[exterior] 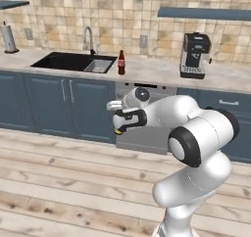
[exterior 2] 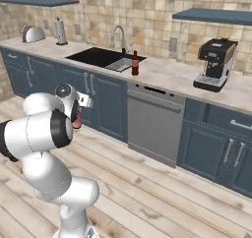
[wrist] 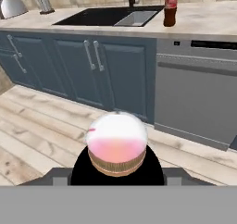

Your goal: Place the large bottle from the dining counter next to the other large bottle outside the sink, and place the small bottle from the dining counter next to the other small bottle inside the sink.

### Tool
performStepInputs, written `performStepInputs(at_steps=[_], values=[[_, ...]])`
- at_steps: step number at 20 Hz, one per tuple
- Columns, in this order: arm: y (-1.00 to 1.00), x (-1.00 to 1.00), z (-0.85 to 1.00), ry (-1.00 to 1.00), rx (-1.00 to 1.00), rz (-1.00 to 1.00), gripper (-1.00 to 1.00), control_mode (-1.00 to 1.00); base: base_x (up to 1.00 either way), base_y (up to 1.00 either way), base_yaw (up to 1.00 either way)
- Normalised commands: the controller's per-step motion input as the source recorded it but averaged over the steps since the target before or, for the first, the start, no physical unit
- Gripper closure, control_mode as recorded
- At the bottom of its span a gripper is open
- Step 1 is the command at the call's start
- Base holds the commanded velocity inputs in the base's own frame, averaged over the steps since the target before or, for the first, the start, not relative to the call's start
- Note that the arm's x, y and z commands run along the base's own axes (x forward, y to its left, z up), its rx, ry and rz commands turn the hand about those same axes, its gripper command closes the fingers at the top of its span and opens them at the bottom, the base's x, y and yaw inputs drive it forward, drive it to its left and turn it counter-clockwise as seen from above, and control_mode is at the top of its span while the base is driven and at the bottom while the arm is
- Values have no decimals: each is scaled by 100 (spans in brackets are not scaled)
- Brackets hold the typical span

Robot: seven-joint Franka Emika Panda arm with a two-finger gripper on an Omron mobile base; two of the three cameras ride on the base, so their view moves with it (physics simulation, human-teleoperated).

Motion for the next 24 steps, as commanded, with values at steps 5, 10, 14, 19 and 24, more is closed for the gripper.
performStepInputs(at_steps=[5, 10, 14, 19, 24], values=[[0, 0, 0, 0, 0, 0, 100, 100, 100, 52, -27], [0, 0, 0, 0, 0, 0, 100, 100, 84, 53, -28], [0, 0, 0, 0, 0, 0, 100, 100, 42, 54, -37], [0, 0, 0, 0, 0, 0, 100, 100, 37, 59, -37], [0, 0, 0, 0, 0, 0, 100, 100, 59, 56, -32]])
